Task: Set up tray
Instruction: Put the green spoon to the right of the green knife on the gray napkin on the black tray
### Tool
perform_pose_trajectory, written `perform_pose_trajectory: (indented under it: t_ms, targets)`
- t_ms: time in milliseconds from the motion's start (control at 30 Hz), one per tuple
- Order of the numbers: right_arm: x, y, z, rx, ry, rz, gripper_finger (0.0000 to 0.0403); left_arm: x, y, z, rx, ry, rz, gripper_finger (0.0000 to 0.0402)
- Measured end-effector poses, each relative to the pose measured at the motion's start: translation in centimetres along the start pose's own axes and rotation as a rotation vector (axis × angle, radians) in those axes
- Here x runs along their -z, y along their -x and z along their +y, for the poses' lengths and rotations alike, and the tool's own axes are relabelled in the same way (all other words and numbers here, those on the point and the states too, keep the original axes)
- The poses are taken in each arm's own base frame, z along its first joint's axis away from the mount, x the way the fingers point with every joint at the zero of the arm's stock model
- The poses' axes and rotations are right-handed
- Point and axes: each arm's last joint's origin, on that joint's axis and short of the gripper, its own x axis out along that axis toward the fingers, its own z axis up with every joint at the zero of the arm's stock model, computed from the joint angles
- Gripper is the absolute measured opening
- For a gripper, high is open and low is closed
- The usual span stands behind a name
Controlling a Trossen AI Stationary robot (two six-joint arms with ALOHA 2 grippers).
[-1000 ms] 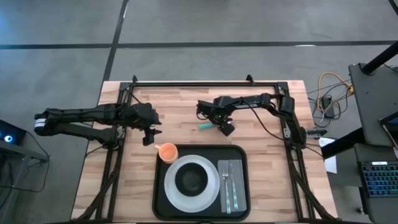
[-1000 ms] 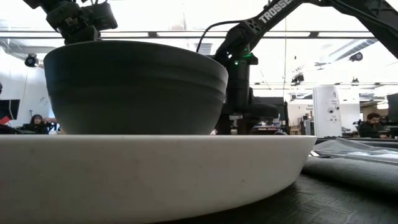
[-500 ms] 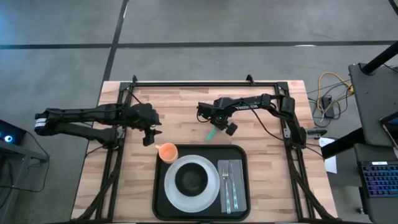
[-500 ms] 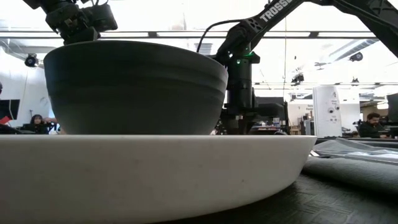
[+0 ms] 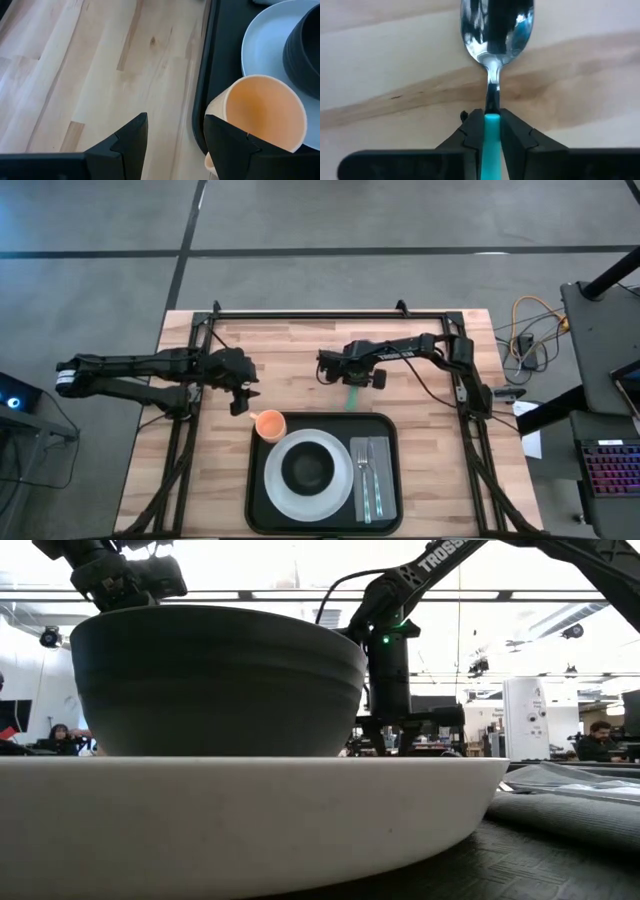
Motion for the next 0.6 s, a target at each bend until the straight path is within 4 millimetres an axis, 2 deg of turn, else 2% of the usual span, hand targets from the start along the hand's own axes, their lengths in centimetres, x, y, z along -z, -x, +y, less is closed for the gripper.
perform_pose_trajectory:
  t_ms: [133,300,500,600]
  targets:
    - [0.1,1.4,-0.4,-0.016,0.118,-0.09,0.0029,-0.1,0.0,0.0,0.001,0.025,-0.012,0.0173]
    - [-0.1,4.2,-1.7,-0.005,0.194,-0.132,0.0028,-0.5,0.0,0.0,0.005,0.032,-0.05,0.0173]
    - [1.4,8.5,-3.6,-0.077,0.274,-0.118,0.0028,-0.8,0.1,-0.1,0.01,0.078,-0.076,0.0173]
    - [3.1,9.9,-4.7,-0.098,0.31,-0.051,0.0028,-0.9,0.1,-0.1,0.012,0.092,-0.089,0.0173]
